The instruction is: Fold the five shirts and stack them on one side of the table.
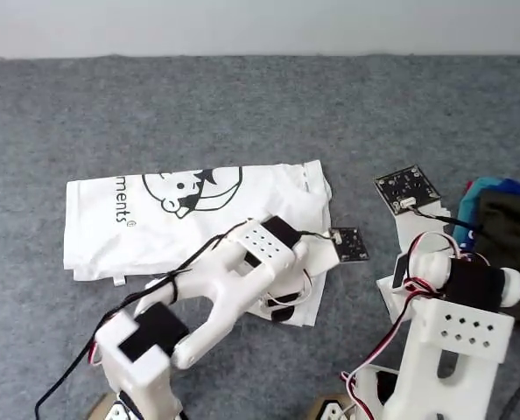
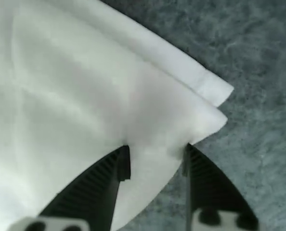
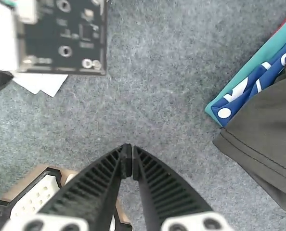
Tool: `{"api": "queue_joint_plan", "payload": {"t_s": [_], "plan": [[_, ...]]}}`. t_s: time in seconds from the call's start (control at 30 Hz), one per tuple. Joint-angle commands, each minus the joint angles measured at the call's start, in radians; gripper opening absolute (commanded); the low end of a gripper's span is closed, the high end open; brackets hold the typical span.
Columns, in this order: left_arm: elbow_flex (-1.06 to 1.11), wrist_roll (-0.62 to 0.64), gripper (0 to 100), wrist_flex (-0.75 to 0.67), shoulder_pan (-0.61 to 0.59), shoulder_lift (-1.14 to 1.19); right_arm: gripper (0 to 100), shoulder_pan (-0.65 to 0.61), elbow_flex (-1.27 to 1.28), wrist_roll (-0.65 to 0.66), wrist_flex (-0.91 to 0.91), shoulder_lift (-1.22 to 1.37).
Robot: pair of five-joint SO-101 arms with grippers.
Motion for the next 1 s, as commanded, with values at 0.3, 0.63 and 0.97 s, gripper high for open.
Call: {"api": "queue_joint_plan", "payload": {"t_s": [0.3,0.63,0.97], "plan": [[-0.174,-0.006,2,-0.023,-0.043,0.049,1.2,0.008,-0.003,-0.011,0.025,-0.013],[-0.202,-0.006,1,0.018,-0.048,-0.080,1.2,0.008,-0.003,-0.011,0.025,-0.013],[-0.197,-0.005,2,-0.023,-0.087,-0.175,1.2,0.008,-0.003,-0.011,0.025,-0.016]]}}
